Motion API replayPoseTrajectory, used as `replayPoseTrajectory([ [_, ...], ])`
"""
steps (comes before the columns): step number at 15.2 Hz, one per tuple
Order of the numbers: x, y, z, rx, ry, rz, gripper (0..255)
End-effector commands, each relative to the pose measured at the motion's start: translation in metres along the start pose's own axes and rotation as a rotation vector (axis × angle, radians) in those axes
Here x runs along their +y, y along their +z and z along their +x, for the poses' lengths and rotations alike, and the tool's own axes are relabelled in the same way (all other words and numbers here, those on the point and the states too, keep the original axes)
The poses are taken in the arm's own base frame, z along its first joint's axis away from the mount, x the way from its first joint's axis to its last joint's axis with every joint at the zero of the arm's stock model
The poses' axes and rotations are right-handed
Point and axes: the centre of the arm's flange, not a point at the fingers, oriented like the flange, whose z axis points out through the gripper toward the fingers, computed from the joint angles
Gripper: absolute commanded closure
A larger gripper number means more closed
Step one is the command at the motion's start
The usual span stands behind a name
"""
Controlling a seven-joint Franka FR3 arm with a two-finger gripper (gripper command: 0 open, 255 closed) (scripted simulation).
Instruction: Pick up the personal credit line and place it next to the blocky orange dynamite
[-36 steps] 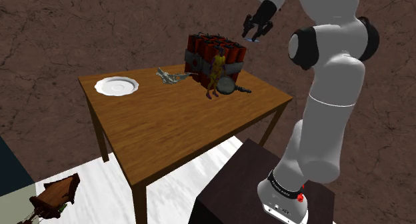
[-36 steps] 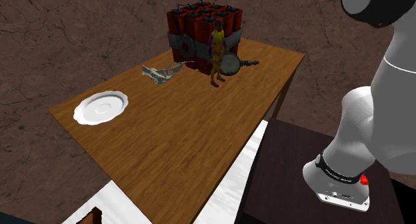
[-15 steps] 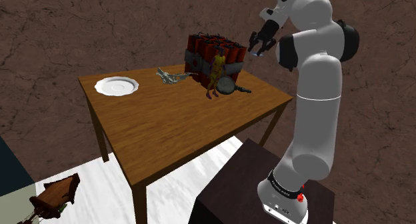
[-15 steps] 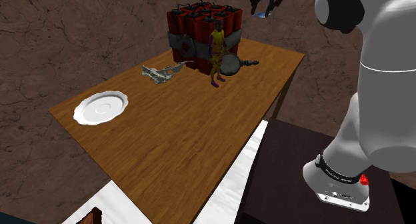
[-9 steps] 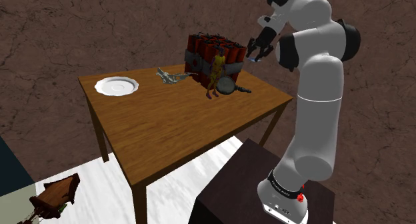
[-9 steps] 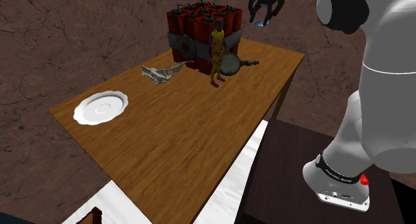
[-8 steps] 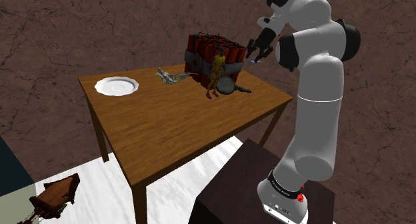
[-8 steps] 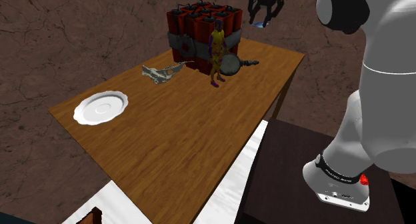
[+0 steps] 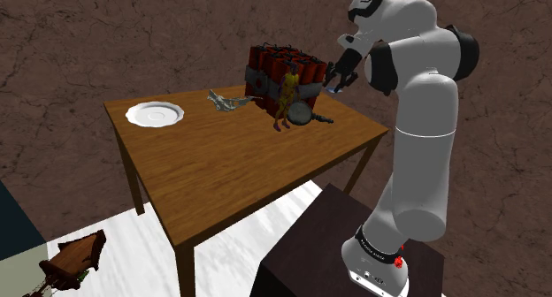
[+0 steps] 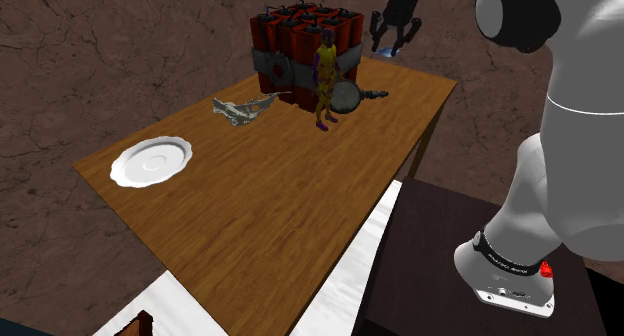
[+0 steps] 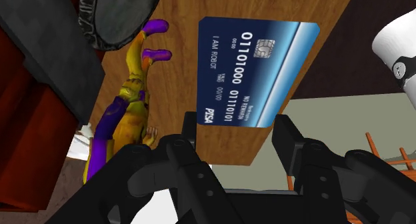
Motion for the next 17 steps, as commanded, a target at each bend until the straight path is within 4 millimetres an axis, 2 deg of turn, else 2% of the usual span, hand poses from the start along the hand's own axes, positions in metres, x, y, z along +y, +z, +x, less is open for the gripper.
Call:
replayPoseTrajectory([
  [1, 0.001, 0.008, -0.006, 0.000, 0.000, 0.000, 255],
  [17, 0.001, 0.079, -0.053, 0.000, 0.000, 0.000, 255],
])
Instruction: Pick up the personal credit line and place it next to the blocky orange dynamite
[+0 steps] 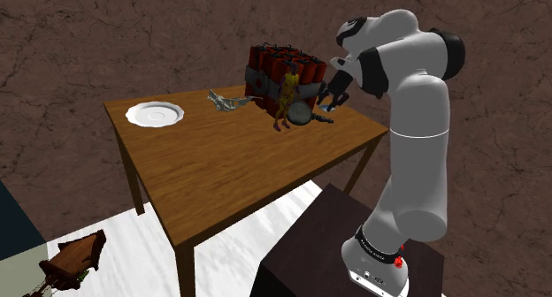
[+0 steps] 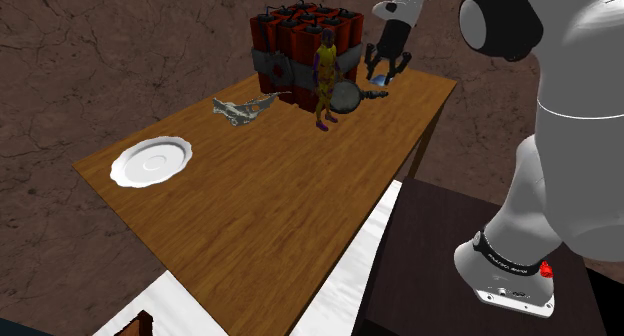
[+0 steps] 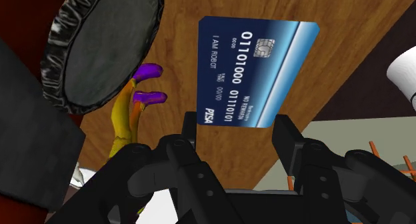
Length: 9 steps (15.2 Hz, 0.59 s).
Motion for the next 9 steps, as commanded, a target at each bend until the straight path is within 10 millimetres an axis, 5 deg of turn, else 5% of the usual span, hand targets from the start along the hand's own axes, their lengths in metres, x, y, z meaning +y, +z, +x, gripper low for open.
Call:
replayPoseTrajectory([
  [1, -0.001, 0.009, -0.006, 0.000, 0.000, 0.000, 255],
  [9, -0.001, 0.044, -0.029, 0.000, 0.000, 0.000, 255],
])
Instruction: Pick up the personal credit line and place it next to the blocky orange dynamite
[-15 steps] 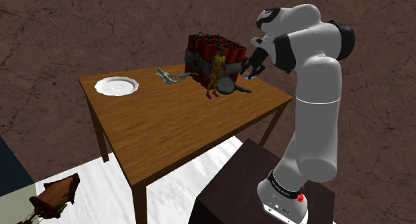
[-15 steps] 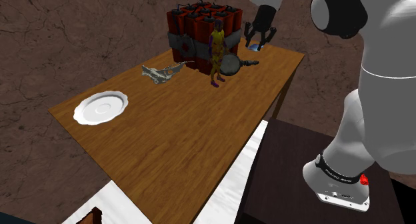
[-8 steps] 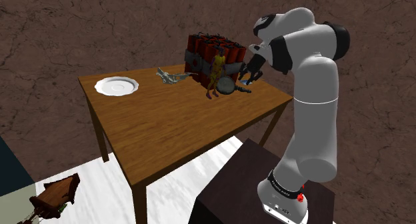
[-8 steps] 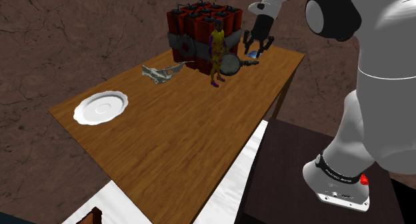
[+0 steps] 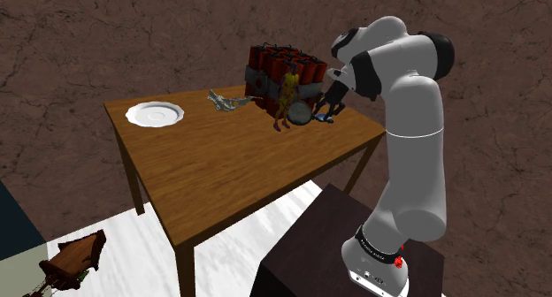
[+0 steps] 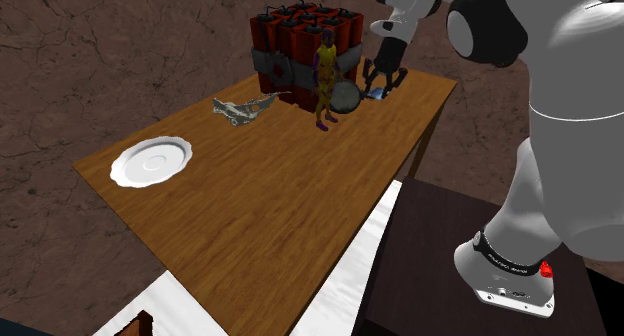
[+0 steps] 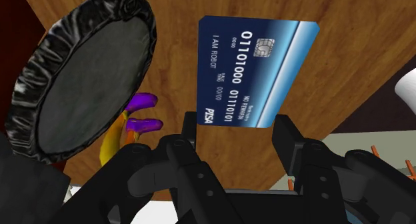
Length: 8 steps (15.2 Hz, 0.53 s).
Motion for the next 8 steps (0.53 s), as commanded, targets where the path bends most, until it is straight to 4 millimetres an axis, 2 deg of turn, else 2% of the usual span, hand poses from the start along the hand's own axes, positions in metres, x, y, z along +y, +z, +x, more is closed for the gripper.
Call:
replayPoseTrajectory([
  [1, 0.000, 0.010, -0.006, 0.000, 0.000, 0.000, 255],
  [8, -0.001, 0.040, -0.027, 0.000, 0.000, 0.000, 255],
])
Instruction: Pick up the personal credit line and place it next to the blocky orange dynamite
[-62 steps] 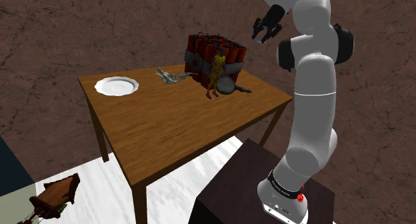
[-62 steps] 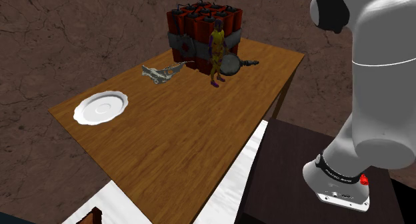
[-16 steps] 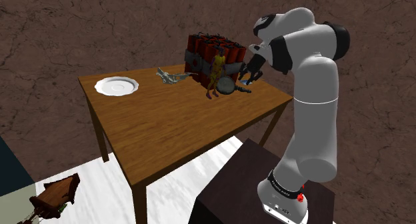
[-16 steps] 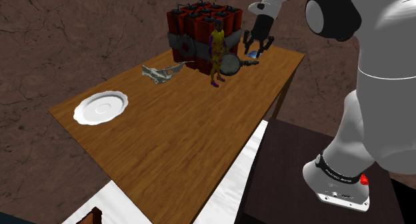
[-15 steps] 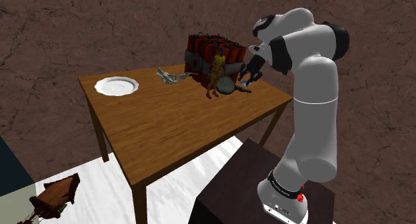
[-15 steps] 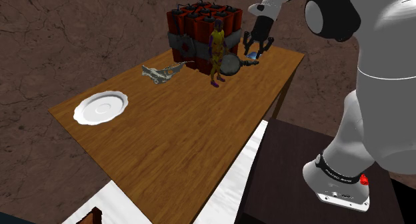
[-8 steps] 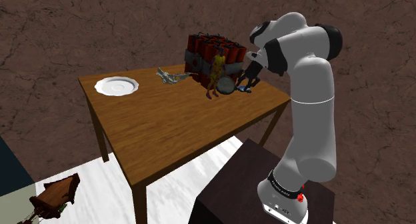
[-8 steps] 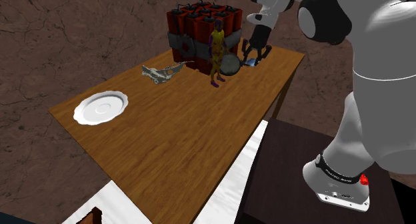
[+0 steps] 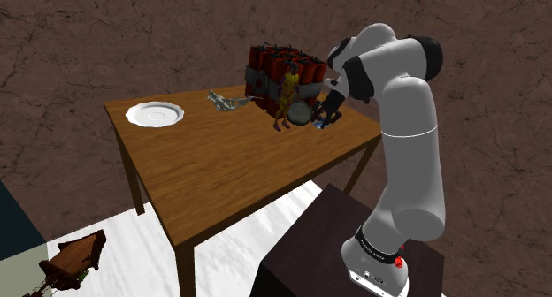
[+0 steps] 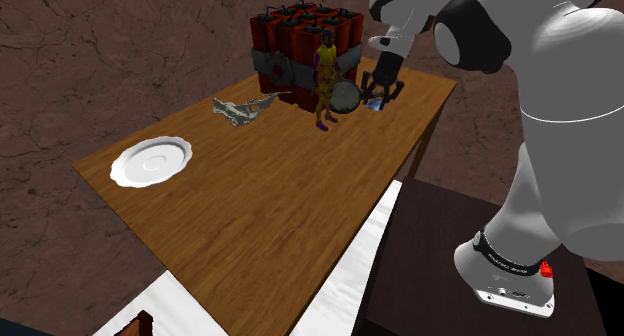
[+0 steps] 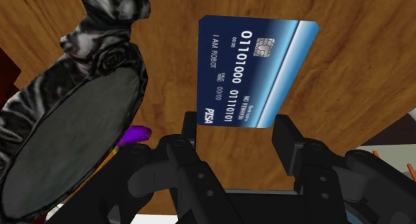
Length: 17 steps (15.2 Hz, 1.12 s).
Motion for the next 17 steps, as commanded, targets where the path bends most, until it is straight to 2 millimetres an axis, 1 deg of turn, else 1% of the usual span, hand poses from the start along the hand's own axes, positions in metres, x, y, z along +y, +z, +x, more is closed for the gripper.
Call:
replayPoseTrajectory([
  [1, 0.000, 0.009, -0.005, 0.000, 0.000, 0.000, 255],
  [4, 0.000, 0.021, -0.013, 0.000, 0.000, 0.000, 255],
  [11, 0.000, 0.021, -0.013, 0.000, 0.000, 0.000, 255],
  [12, 0.000, 0.021, -0.013, 0.000, 0.000, 0.000, 0],
  [17, 0.000, 0.021, -0.013, 0.000, 0.000, 0.000, 0],
])
